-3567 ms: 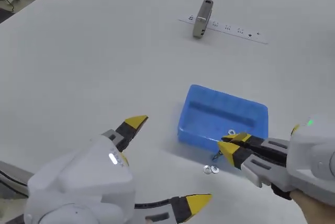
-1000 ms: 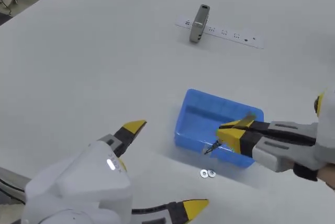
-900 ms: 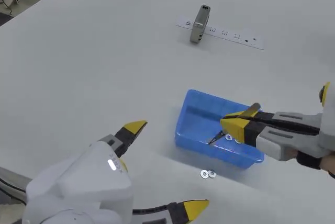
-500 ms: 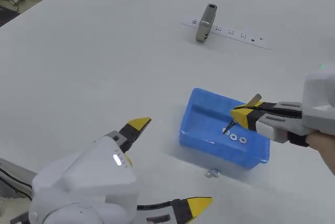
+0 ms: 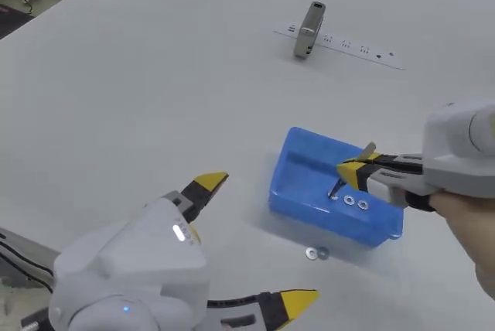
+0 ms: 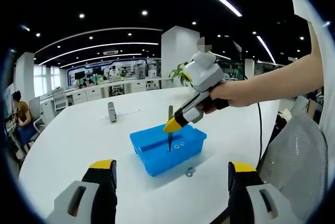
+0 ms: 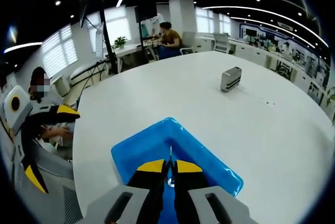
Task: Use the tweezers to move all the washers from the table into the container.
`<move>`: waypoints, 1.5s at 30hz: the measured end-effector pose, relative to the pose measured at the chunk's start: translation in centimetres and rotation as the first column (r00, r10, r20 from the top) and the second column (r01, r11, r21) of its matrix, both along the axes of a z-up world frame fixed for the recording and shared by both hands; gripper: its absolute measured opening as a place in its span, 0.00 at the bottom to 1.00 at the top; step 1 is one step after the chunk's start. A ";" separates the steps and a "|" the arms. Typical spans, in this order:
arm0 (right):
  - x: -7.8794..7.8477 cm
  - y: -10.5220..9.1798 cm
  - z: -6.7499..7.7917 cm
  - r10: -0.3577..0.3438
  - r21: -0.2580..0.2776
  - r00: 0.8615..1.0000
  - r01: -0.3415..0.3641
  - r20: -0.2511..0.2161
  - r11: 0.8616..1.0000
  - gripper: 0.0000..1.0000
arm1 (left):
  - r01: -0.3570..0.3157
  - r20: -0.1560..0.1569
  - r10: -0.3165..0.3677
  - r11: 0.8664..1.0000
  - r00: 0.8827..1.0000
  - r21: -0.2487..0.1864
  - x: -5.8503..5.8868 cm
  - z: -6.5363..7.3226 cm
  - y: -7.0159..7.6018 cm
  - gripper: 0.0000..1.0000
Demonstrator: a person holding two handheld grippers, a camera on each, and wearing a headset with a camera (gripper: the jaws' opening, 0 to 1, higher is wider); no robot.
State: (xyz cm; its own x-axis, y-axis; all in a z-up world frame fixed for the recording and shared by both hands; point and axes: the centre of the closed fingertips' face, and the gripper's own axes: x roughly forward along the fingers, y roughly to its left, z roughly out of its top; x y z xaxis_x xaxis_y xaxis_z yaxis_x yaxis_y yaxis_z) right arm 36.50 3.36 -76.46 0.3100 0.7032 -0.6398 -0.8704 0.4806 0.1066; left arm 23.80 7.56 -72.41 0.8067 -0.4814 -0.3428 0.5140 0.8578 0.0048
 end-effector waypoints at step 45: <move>-8.1 -1.4 3.4 0.111 0.120 0.994 -0.110 -0.002 0.987 0.02 | 0.019 -0.019 -0.019 1.000 1.000 0.009 -0.3 -0.3 -0.3 0.88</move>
